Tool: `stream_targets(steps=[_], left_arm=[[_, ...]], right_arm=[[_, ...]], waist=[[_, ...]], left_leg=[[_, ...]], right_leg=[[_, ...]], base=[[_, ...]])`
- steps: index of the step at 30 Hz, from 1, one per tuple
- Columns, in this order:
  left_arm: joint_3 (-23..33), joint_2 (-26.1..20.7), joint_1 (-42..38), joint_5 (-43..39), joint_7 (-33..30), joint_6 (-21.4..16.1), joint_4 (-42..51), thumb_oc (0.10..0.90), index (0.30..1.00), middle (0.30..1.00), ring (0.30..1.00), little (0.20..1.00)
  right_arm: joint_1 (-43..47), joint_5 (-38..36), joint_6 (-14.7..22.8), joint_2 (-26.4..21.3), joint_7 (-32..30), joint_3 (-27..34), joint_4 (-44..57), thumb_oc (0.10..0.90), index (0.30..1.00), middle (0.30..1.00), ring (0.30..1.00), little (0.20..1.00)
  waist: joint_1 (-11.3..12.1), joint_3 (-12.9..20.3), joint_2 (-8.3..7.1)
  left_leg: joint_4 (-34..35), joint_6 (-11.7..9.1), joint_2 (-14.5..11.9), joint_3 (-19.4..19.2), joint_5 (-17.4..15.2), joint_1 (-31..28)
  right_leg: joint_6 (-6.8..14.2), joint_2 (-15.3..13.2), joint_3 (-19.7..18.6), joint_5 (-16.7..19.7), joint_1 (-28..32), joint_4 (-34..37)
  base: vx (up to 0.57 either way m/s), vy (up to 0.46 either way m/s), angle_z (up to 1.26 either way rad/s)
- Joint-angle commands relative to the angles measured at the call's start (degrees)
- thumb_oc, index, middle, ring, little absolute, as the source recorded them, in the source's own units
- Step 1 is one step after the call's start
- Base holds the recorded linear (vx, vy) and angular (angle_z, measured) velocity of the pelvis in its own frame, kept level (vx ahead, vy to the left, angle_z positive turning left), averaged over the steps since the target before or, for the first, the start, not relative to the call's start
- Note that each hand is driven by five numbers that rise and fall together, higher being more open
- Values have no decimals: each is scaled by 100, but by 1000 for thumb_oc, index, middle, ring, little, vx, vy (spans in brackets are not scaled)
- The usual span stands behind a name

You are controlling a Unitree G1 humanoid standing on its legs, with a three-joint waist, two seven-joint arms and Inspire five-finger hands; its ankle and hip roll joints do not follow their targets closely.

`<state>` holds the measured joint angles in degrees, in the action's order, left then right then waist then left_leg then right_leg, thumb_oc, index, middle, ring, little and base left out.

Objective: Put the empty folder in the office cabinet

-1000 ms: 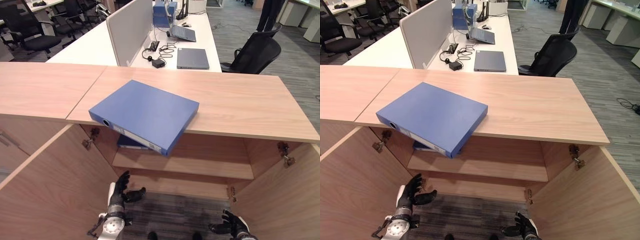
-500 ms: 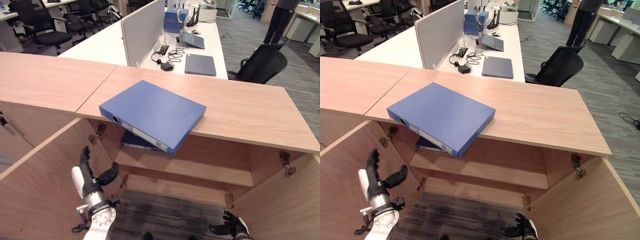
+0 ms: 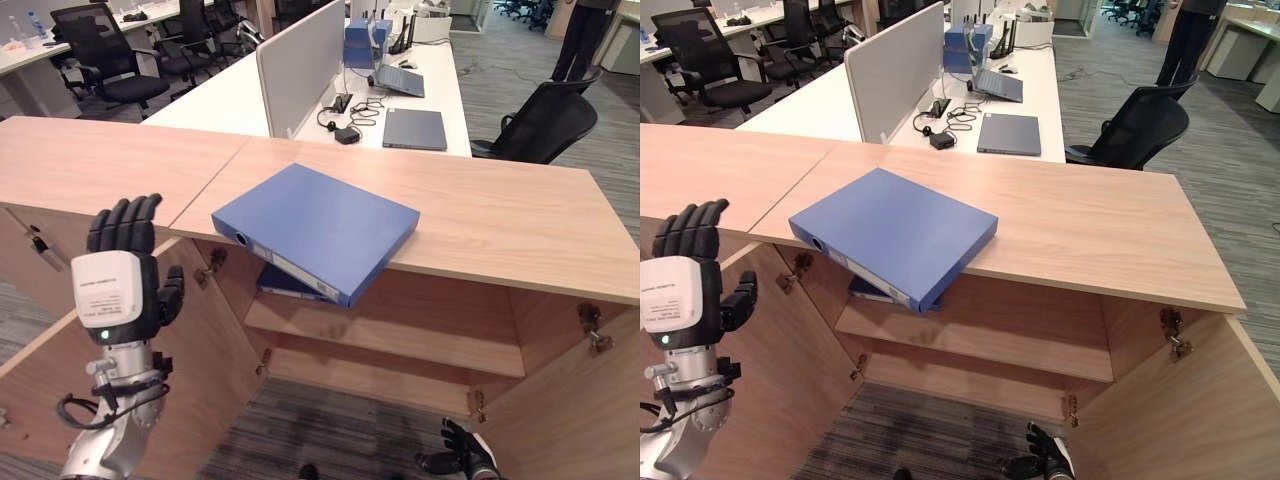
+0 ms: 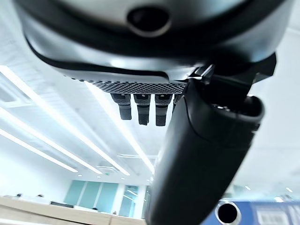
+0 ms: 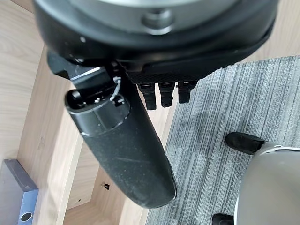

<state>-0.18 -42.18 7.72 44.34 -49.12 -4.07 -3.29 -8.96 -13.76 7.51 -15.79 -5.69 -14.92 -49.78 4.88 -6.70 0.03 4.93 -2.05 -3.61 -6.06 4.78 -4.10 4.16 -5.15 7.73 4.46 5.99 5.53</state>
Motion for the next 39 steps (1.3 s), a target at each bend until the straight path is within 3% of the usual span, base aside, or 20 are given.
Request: stream_targets(steps=[1, 16, 30, 39], left_arm=[[266, -699, -774, 340, -126, -140, 423, 800, 900, 900, 900, 900], [-275, -1302, -1068, 118, 553, -734, 349, 800, 900, 900, 900, 900], [-1153, -1366, -1877, 161, 942, -910, 265, 800, 900, 900, 900, 900], [-1371, -1445, -2069, 199, 1098, -936, 195, 800, 900, 900, 900, 900]], right_arm=[[454, -111, 502, -291, 44, -18, 420, 800, 900, 900, 900, 900], [519, -96, 529, -364, 22, 95, 371, 800, 900, 900, 900, 900], [602, -116, 498, -241, 28, -9, 177, 800, 900, 900, 900, 900], [527, -396, 501, -148, 39, 127, 101, 800, 900, 900, 900, 900]], waist=[[-51, -28, -43], [-231, -36, 124], [-391, -8, 177], [-470, 1, 206]], left_leg=[[7, -493, -389, 412, -602, -253], [7, -524, -406, 374, -652, -225], [7, -500, -359, 270, -743, -332], [7, -490, -340, 217, -764, -375]], right_leg=[[391, -109, -223, -952, 480, -90], [405, -110, -258, -1022, 426, -82], [434, -171, -331, -1014, 446, -78], [447, -197, -389, -998, 443, -80]], base=[[46, 3, -1], [3, 0, 0], [3, 8, -3], [0, 3, -1]])
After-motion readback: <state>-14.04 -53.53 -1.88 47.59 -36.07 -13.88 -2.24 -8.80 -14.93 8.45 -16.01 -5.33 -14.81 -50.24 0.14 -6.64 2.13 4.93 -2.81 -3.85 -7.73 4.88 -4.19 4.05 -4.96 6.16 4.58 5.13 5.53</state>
